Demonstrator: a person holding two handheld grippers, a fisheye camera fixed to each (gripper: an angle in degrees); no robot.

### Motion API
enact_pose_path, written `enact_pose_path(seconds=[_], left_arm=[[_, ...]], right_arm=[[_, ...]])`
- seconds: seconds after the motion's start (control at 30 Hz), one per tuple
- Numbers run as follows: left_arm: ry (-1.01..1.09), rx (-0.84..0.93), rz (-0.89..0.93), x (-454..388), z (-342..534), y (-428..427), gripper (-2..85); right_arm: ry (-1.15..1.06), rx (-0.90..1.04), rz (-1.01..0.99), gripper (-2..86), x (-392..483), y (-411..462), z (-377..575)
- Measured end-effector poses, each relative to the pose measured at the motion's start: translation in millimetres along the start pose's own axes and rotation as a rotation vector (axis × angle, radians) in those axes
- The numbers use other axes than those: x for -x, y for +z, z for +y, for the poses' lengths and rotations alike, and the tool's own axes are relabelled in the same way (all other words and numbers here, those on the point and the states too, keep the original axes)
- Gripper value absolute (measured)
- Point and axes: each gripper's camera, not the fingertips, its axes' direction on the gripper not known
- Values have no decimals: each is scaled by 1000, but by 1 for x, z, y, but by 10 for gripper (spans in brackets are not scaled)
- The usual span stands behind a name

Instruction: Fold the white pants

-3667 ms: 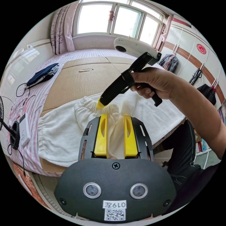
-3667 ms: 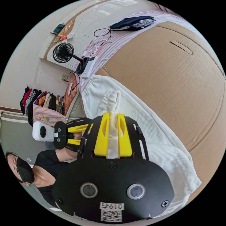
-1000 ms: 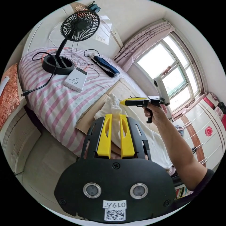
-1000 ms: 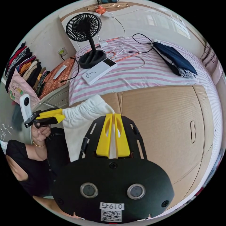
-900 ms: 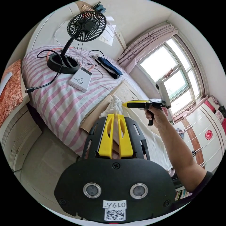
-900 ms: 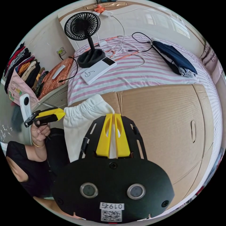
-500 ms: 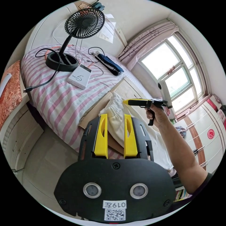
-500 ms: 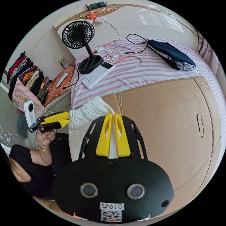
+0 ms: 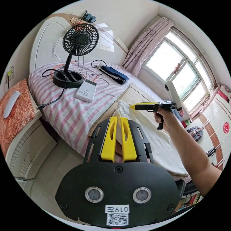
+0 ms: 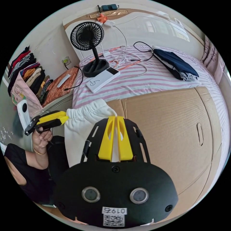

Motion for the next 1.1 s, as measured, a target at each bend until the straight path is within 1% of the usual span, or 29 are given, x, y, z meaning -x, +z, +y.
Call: enact_pose_path(seconds=[0.1, 0.2, 0.3, 0.37, 0.43, 0.5, 0.53, 0.6, 0.63, 0.67, 0.7, 0.73, 0.8, 0.83, 0.9, 0.93, 0.97, 1.0, 1.03, 1.1], left_arm=[[16, 30, -44, -17, -1, 16, 11], [-5, 51, -54, -28, -3, 28, 11], [-30, 30, -58, -39, -3, 32, 9], [-25, -3, -53, -51, -4, 30, 9], [17, -55, -43, -71, -4, 25, 9], [138, -140, 16, -112, -3, 21, 10], [191, -138, 39, -126, -4, 24, 10], [426, -52, 202, -188, -9, 52, 10], [481, -25, 242, -206, -11, 61, 10], [589, 24, 286, -243, -14, 78, 10], [695, 51, 279, -281, -18, 94, 10], [750, 55, 269, -299, -19, 100, 10], [1013, 64, 253, -374, -23, 131, 10], [1070, 77, 264, -390, -25, 140, 10], [1239, 210, 347, -446, -38, 186, 11], [1280, 253, 369, -459, -40, 199, 12], [1346, 343, 397, -480, -43, 226, 12], [1403, 447, 400, -497, -43, 254, 14], [1423, 495, 386, -504, -42, 268, 14], [1507, 646, 309, -525, -33, 312, 20]], right_arm=[[14, 18, -4, 16, 2, 3, 8], [35, -3, -10, 56, 4, -11, 20], [41, -102, 3, 71, 13, -52, 46], [31, -210, 59, 73, 29, -97, 87], [9, -263, 125, 67, 48, -129, 127], [-1, -303, 190, 59, 70, -153, 174], [-6, -333, 210, 55, 86, -166, 209], [7, -345, 238, 55, 108, -175, 257], [32, -344, 253, 56, 121, -176, 286], [46, -329, 267, 59, 134, -176, 310], [46, -320, 271, 61, 141, -175, 320], [54, -304, 281, 65, 153, -173, 336], [54, -297, 284, 72, 170, -171, 352], [44, -275, 295, 76, 180, -168, 357], [35, -250, 332, 81, 191, -166, 358], [30, -248, 361, 81, 196, -166, 358], [28, -239, 402, 79, 197, -169, 356], [28, -240, 427, 77, 196, -172, 355], [38, -259, 479, 66, 190, -181, 355], [52, -301, 559, 35, 174, -201, 355]])
